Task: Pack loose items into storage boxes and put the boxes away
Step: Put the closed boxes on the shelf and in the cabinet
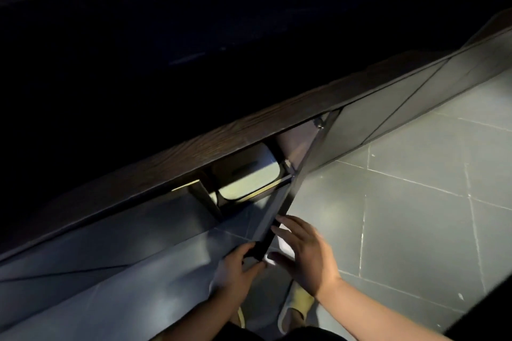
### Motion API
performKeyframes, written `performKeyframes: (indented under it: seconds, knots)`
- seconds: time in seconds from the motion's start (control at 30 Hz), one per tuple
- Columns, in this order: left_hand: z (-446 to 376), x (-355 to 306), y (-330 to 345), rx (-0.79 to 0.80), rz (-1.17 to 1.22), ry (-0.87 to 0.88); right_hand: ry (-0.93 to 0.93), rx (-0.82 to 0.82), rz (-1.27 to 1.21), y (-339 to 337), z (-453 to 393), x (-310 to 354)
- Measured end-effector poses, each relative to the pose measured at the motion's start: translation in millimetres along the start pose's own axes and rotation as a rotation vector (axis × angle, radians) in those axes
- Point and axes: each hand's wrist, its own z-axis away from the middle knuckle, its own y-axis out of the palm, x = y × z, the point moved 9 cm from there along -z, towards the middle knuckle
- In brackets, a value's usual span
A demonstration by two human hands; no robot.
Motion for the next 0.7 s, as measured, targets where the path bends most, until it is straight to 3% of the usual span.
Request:
performKeyframes:
  seconds: [0.1,0.33,0.57,0.7]
  knots:
    - [-6,7,-34,-0.121,0.017,-0.032,-0.042,-0.033,0.056,9,-31,16]
    - [-15,22,-86,-0.39,0.093,-0.171,0.084,0.079,0.065,34,-97,27]
    - [-38,17,-128,-0.45,0.044,-0.238,0.185,-0.041,0.115,32,-137,40]
    - [-51,11,-144,-0.47,-0.005,-0.233,0.345,-0.101,0.135,35,-142,40]
